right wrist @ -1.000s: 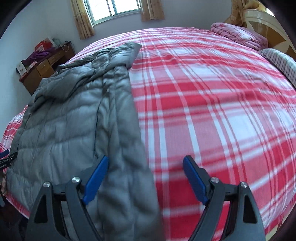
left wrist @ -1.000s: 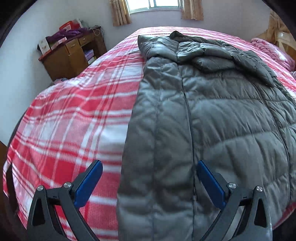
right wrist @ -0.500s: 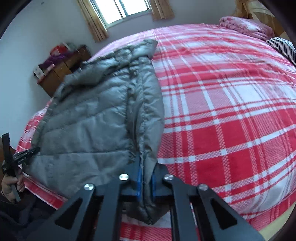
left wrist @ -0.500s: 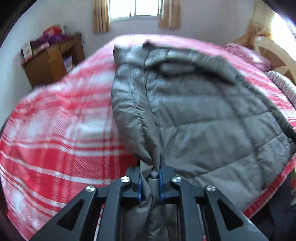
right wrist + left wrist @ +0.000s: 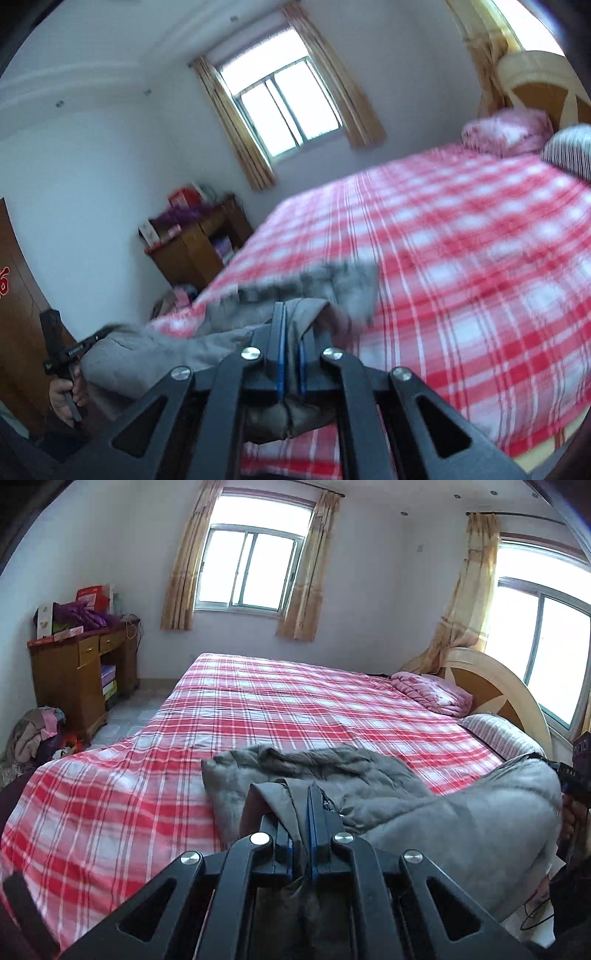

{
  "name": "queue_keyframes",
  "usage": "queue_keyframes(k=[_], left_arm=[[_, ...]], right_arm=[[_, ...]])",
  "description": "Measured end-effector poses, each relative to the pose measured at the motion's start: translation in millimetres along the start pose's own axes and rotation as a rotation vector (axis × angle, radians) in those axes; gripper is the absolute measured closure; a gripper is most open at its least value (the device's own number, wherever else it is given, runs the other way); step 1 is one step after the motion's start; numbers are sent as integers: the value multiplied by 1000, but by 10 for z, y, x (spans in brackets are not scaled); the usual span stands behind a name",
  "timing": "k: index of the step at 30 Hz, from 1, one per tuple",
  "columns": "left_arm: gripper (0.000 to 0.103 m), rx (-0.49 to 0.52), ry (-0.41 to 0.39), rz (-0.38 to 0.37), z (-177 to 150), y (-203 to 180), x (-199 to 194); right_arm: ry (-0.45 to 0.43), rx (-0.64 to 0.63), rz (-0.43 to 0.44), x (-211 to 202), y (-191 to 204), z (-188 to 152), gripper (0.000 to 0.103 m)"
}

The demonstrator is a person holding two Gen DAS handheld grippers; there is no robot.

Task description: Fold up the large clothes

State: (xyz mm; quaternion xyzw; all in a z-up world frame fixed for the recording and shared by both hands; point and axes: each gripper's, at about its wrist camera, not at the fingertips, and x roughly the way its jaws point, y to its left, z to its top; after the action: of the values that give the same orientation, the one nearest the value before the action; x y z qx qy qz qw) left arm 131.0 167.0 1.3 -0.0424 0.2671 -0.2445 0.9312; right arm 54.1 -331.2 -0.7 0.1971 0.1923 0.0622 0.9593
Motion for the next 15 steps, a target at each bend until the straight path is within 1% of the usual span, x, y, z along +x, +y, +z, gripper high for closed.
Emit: queue_keyframes(k=[1,2,3,4,5,6,7,9,11,12,13,14,15], left_arm=[[98,-1,10,20,80,98,202],[98,-9,22,31,143,248,389],[98,-16,36,37,174,359,553],[97,-26,52,58,206,495,765],[97,-47,67,75,223,632,973],[94,-67,77,83,226,751,1148],[93,-84,83,92,215,845,1243],[91,-142,119,95,241,1070,1557],[88,-208,145,102,295,1244,1775],[82,-232,143,113,325,1307,1848],[67,-252,134,148,370,1391,1929],[56,-262,117,180,409,1451,1948],[33,-274,80,218,453,1523,1941]], right_arm=[[-11,-10,-8,97,13,80,96],[-16,-9,-20,286,4,203,96],[-18,-11,-28,419,6,254,96],[-19,-21,-49,648,0,337,96],[-13,-24,-70,889,-21,398,96],[-7,-27,-86,1072,-38,433,96],[4,-24,-103,1308,-74,473,96],[24,-6,-126,1652,-167,525,96],[44,5,-148,1949,-262,544,96],[54,11,-161,2081,-333,536,96],[63,15,-177,2203,-395,531,96],[75,28,-195,2345,-478,527,96],[92,48,-212,2485,-584,518,96]])
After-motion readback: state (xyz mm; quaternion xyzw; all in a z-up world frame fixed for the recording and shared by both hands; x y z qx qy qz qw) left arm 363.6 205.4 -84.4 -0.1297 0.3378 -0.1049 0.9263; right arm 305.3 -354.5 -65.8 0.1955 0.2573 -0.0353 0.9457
